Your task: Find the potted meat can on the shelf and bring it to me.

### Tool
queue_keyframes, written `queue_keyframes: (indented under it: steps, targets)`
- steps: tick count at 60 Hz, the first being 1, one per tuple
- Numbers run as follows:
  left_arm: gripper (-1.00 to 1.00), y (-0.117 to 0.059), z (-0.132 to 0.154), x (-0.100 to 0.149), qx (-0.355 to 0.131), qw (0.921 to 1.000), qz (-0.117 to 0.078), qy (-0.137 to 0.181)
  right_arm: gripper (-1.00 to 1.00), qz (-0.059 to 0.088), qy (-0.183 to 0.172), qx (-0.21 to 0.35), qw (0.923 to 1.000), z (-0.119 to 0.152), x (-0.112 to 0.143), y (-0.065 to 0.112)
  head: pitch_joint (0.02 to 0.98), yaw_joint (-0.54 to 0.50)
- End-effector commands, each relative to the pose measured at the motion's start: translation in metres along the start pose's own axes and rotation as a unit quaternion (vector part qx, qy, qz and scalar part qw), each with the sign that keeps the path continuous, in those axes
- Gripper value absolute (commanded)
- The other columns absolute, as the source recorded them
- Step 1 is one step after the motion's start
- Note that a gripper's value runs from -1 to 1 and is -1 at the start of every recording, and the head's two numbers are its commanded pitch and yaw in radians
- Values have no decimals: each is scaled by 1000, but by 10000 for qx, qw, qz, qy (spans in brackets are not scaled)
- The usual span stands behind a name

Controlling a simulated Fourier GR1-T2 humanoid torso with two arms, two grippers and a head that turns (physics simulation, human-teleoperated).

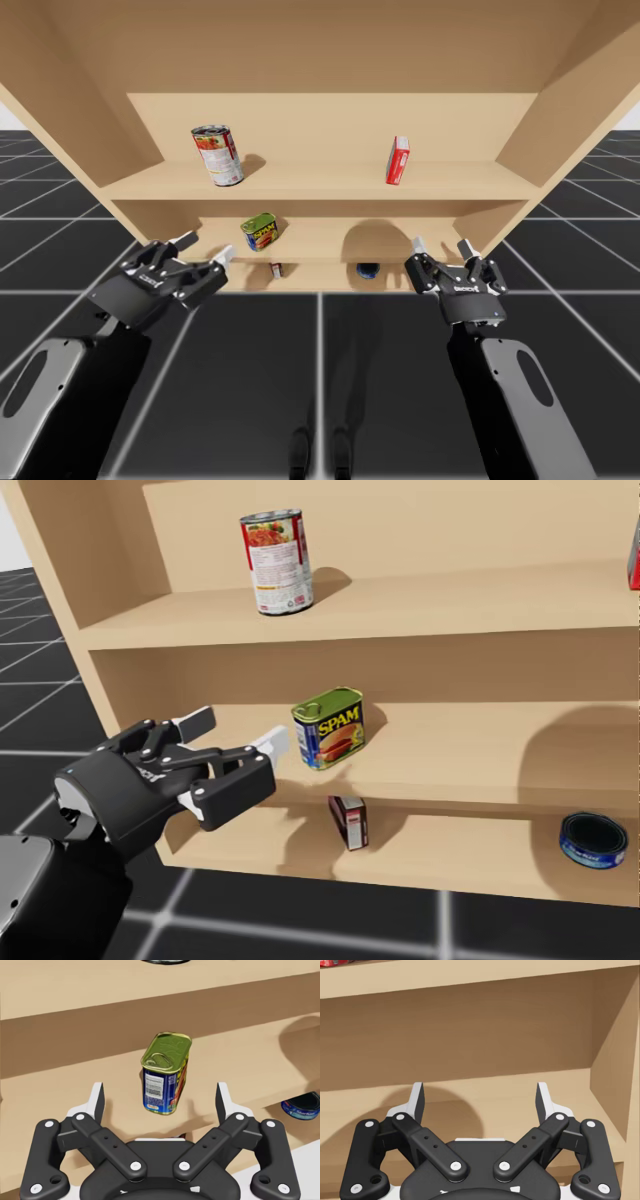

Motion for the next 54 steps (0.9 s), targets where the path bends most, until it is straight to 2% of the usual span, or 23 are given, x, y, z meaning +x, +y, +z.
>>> queue_keyframes:
  steps: [1, 11, 14, 16, 25, 29, 31, 38, 42, 43, 44, 45, 46, 47, 48, 54]
  targets:
    - [-1000, -14, -23, -1, -407, 9990, -106, 146, -1000, -6, 8, 0, 10000, 0, 0, -1, 548, 247]
    - [-1000, -10, -56, -11, -592, 9978, 12, 305, -1000, -15, 2, -6, 10000, 0, 1, -1, 553, 245]
    - [-1000, -8, -64, -16, -542, 9978, -142, 358, -1000, -15, 0, -8, 10000, 0, 1, -2, 555, 246]
    - [-1000, -7, -68, -18, -525, 9978, -84, 402, -1000, -15, 0, -10, 10000, 0, 1, -2, 553, 246]
    - [-1000, -4, -91, -27, -510, 9976, -157, 445, -1000, -15, -6, -31, 10000, 0, 1, -4, 554, 246]
    - [-1000, -3, -99, -28, -526, 9973, -160, 482, -1000, -16, -8, -42, 10000, 1, 1, -4, 555, 245]
    - [-1000, -2, -104, -28, -572, 9970, -91, 519, -1000, -18, -5, -45, 10000, 0, 1, -4, 554, 244]
    - [-1000, 1, -115, -31, -515, 9969, -165, 577, -1000, -17, -5, -47, 10000, 0, 1, -5, 555, 243]
    - [-1000, 1, -118, -32, -555, 9965, -136, 604, -1000, -19, -11, -53, 10000, 0, 1, -6, 556, 241]
    - [-941, 1, -118, -33, -543, 9966, -131, 601, -1000, -19, -10, -58, 10000, 0, 1, -6, 556, 239]
    - [-786, 1, -118, -33, -541, 9967, -130, 598, -1000, -19, -11, -60, 10000, 0, 1, -6, 556, 238]
    - [-430, 0, -118, -35, -540, 9966, -143, 599, -1000, -21, -11, -63, 10000, 0, 1, -7, 557, 237]
    - [189, -1, -117, -35, -536, 9965, -156, 620, -1000, -22, -11, -64, 10000, 0, 1, -7, 558, 237]
    - [915, -1, -117, -36, -527, 9962, -201, 656, -1000, -26, -9, -65, 10000, 0, 1, -7, 558, 236]
    - [994, -1, -116, -36, -545, 9962, -191, 658, -1000, -26, -8, -69, 10000, 0, 1, -7, 557, 235]
    - [1000, -4, -107, -33, -619, 9961, -226, 583, -1000, -26, -10, -72, 10000, 0, 1, -7, 557, 235]
